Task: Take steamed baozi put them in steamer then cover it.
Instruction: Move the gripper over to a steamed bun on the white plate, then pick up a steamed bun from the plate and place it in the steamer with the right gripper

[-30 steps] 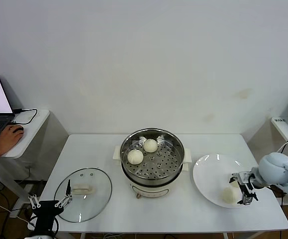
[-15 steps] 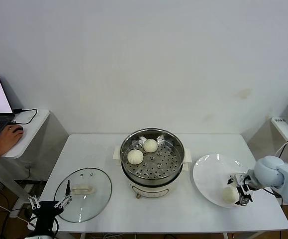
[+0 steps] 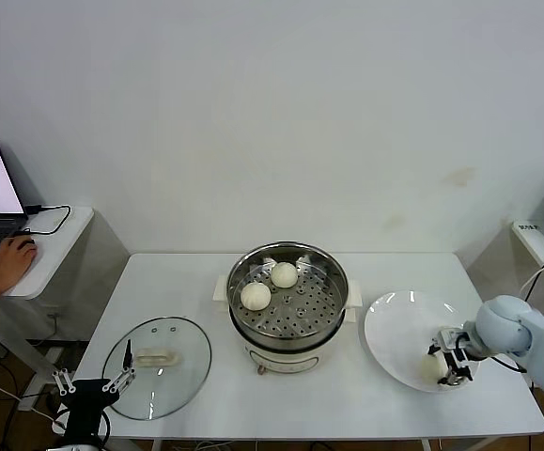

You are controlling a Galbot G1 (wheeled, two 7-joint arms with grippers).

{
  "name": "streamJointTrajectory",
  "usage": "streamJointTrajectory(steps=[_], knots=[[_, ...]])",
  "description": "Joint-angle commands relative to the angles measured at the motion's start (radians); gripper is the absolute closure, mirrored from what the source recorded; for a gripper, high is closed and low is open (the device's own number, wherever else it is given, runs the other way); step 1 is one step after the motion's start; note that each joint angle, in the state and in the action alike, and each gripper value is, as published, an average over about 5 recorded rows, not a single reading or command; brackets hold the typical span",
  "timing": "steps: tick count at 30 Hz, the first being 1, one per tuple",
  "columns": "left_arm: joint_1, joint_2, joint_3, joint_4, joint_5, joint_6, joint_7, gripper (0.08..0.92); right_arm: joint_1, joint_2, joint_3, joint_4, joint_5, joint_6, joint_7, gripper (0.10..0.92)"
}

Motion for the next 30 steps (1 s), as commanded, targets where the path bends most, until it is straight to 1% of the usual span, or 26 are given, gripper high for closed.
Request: streamJointTrajectory(steps=[1,9,17,23,27,30], knots=[[0.001,0.001,-0.001,-0.002,0.0,0.0,-0.001,0.177,0.007,0.003,0.002,-0.001,0.002,-0.002,-0.002,0.412],[-0.003,0.004,0.001,-0.007,-0.002,0.001,-0.001,0.177,0.163,-0.035,-0.036,0.046,0.076,-0.01,-0.019,0.43],[-0.012,0.014,0.005,-0.012,-0.005,0.002,-0.001,0.177,0.519,-0.063,-0.202,0.086,0.214,-0.015,-0.053,0.431],[-0.016,0.025,0.002,-0.012,-0.012,0.002,-0.001,0.177,0.815,0.009,-0.353,0.054,0.317,-0.019,-0.067,0.429],[-0.018,0.027,-0.003,-0.016,-0.016,0.003,-0.001,0.177,0.997,0.093,-0.47,0.047,0.37,-0.019,-0.047,0.431],[-0.02,0.027,-0.006,-0.016,-0.018,0.003,-0.001,0.177,1.052,0.169,-0.531,0.064,0.397,-0.017,-0.022,0.431]])
